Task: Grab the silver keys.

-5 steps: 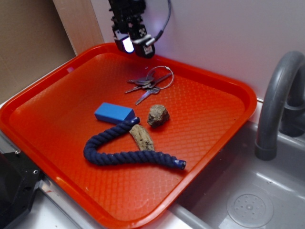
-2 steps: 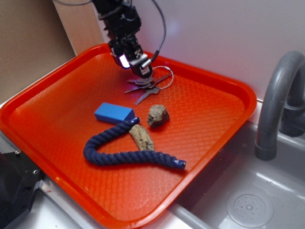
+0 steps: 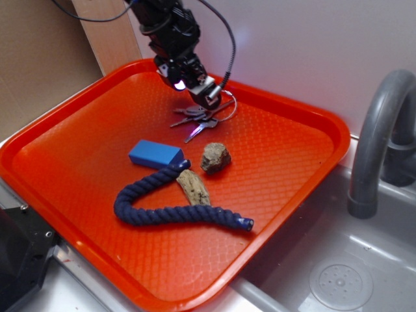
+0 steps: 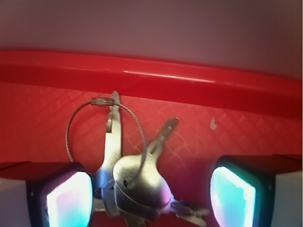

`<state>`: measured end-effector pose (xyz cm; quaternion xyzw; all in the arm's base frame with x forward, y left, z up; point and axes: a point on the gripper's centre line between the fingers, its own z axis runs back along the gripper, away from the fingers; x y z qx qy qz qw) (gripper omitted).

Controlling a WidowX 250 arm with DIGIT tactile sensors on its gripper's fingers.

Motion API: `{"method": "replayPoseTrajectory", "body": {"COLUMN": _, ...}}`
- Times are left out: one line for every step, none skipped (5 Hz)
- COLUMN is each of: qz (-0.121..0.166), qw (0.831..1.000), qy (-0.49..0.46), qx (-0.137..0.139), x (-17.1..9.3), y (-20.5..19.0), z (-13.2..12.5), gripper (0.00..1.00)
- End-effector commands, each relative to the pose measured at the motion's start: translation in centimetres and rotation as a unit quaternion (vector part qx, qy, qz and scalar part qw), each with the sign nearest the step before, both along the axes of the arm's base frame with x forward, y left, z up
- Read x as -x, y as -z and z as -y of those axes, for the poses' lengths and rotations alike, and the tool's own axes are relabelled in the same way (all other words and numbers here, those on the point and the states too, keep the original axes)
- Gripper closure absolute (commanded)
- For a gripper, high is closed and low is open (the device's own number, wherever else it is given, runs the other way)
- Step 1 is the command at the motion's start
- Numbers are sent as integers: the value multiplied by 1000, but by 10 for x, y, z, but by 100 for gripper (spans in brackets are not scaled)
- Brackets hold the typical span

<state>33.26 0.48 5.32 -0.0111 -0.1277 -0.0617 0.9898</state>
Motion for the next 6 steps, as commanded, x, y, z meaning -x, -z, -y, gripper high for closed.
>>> {"method": "replayPoseTrajectory", "body": {"qz": 13, "qw": 999, "qy": 38, "qx": 18, "x": -25, "y": 0, "z": 10, "gripper": 0}}
{"method": "replayPoseTrajectory", "body": {"qz": 4, "qw": 998, "qy": 50, "qx": 33, "x": -26, "y": 5, "z": 1, "gripper": 0}}
{"method": "replayPoseTrajectory", "body": {"qz": 3, "qw": 998, "qy": 52, "qx": 26, "x": -23, "y": 5, "z": -1, "gripper": 0}}
{"method": "replayPoseTrajectory", "body": {"qz": 7, "qw": 998, "qy": 47, "qx": 30, "x": -21, "y": 9, "z": 1, "gripper": 73}}
{"method": "replayPoseTrajectory", "body": {"qz": 4, "qw": 998, "qy": 51, "qx": 27, "x": -23, "y": 21, "z": 8, "gripper": 100}}
{"method": "replayPoseTrajectory", "body": {"qz": 1, "qw": 998, "qy": 51, "qx": 27, "x": -27, "y": 32, "z": 12, "gripper": 100}}
